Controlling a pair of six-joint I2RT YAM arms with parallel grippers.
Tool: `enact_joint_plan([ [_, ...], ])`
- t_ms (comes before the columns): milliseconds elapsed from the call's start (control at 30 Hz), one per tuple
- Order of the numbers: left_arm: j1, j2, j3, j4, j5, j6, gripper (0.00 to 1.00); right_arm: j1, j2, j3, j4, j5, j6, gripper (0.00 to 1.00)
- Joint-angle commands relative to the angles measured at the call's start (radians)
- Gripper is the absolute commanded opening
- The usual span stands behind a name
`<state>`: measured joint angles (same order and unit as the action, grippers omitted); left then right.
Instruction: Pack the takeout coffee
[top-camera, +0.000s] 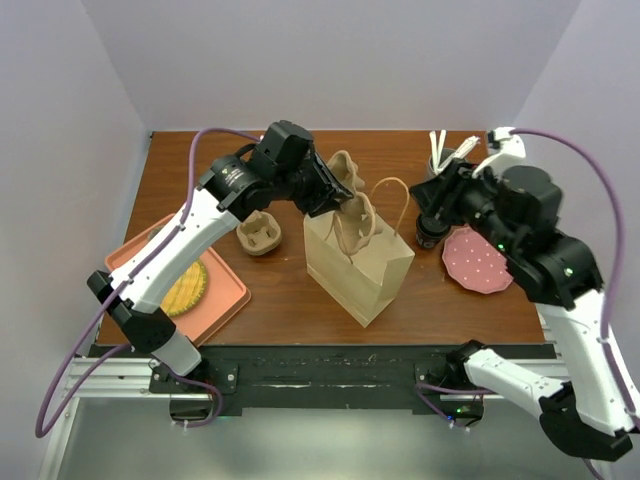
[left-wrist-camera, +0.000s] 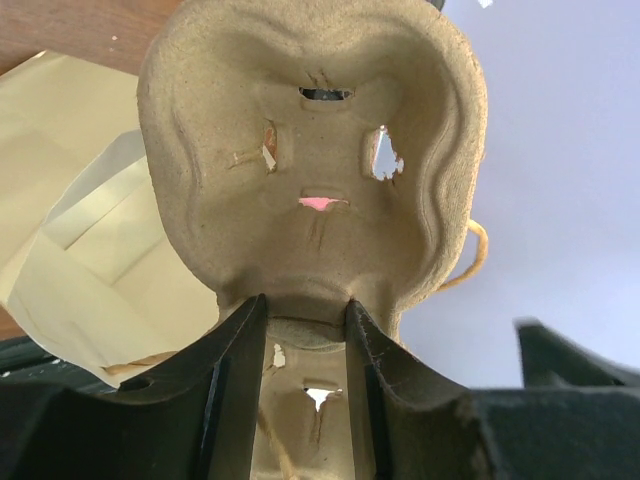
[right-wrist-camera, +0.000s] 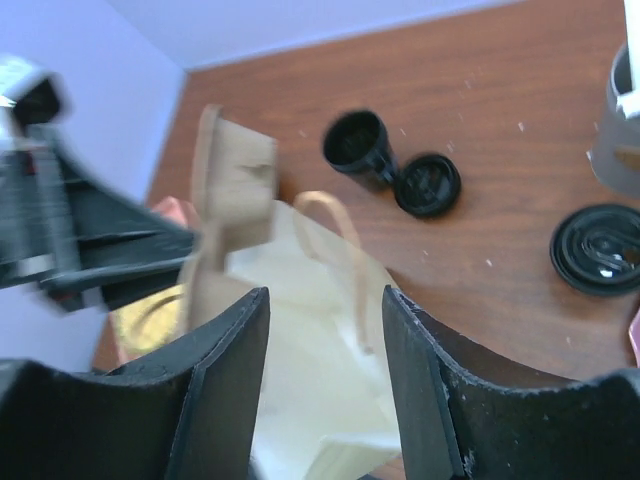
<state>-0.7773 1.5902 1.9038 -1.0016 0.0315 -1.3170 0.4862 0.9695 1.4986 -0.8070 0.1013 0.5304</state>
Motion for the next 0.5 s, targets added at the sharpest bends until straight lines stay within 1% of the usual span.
enact_joint_plan([
  [0,0.004,-0.024,0.031,0.107,-0.074,-0.036,0.1,0.003,-0.026,0.095,-0.086,-0.098,0.069,0.52],
  [67,0.004,-0.016,0.049,0.127,-0.106,-0.037,0.09,0.002,-0.028,0.091,-0.069,-0.146,0.149,0.51],
  [133,0.004,-0.018,0.049,0.152,-0.133,-0.05,0.1,0.002,-0.028,0.075,-0.052,-0.198,0.19,0.49],
  [167,0.004,-0.022,0.047,0.173,-0.154,-0.063,0.1,0.002,-0.028,0.068,-0.035,-0.206,0.225,0.49],
  [267,0.004,-0.026,0.047,0.196,-0.197,-0.088,0.09,0.003,-0.038,0.037,0.009,-0.229,0.264,0.49],
  [400,0.004,-0.024,0.038,0.239,-0.222,-0.114,0.09,0.002,-0.063,-0.036,0.075,-0.221,0.27,0.51],
  [467,0.003,-0.021,0.034,0.267,-0.222,-0.129,0.09,0.002,-0.068,-0.118,0.136,-0.229,0.244,0.54],
])
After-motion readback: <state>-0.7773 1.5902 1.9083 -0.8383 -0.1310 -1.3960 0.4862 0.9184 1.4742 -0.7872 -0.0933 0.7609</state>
